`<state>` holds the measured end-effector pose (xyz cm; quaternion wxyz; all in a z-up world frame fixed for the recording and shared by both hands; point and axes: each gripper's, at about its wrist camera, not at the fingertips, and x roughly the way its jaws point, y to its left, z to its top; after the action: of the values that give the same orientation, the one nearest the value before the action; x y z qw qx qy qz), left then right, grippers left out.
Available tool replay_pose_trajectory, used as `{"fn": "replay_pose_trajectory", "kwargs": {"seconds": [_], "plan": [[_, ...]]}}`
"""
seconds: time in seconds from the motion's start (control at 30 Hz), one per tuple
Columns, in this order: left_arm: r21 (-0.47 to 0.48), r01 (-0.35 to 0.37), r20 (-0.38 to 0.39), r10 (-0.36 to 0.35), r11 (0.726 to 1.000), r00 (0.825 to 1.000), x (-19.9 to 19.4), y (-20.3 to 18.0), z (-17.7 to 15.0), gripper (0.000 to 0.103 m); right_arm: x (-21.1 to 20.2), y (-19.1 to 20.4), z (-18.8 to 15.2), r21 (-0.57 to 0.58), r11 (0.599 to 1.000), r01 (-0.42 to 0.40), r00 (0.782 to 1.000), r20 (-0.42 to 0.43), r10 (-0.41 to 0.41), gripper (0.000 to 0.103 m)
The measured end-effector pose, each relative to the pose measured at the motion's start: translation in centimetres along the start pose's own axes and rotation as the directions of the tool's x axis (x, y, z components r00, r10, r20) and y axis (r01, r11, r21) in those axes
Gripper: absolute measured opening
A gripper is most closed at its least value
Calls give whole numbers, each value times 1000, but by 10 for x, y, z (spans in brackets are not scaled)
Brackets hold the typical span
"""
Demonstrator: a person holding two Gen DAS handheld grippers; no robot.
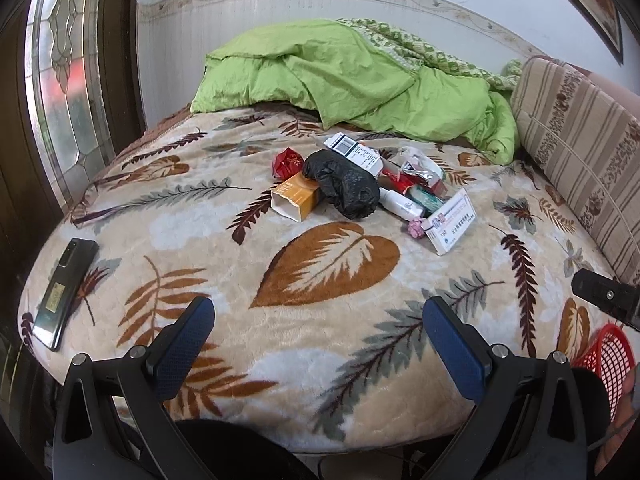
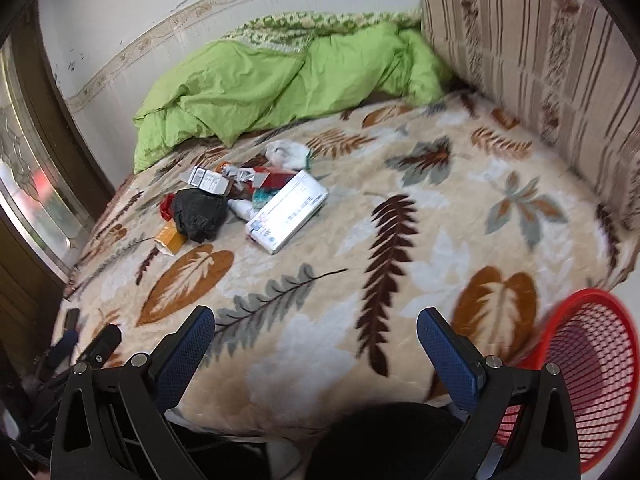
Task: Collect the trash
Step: 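Grasp the white medicine box with the right tool while the left tool grasps the black bag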
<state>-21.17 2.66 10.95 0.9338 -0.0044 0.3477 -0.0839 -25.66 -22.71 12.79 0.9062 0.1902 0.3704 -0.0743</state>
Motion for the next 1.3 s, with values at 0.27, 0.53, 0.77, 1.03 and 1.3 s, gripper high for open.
{"fn": "replay_pose_trajectory", "kwargs": {"seconds": [0.27, 0.53, 0.77, 1.03, 1.3], "plan": [[-58, 34, -37, -36, 998, 999, 27, 11, 21, 100, 66, 0, 42, 141, 981, -131, 986, -80, 143, 102], [-93, 41, -59, -47, 995, 997, 48, 19, 39, 94, 165, 2, 80, 331, 934, -136, 961, -185, 205, 95], [-144, 42, -87, -55, 989, 995, 72, 29, 63, 94, 217, 3, 89, 367, 926, -88, 952, -243, 186, 70], [-221, 60, -146, -93, 973, 985, 125, 27, 100, 94, 178, 5, 88, 230, 968, -98, 982, -137, 132, 63], [-165, 13, -189, -44, 986, 981, 186, -14, 126, 94, 140, -8, 97, 185, 980, -67, 998, 6, 67, 63]]}}
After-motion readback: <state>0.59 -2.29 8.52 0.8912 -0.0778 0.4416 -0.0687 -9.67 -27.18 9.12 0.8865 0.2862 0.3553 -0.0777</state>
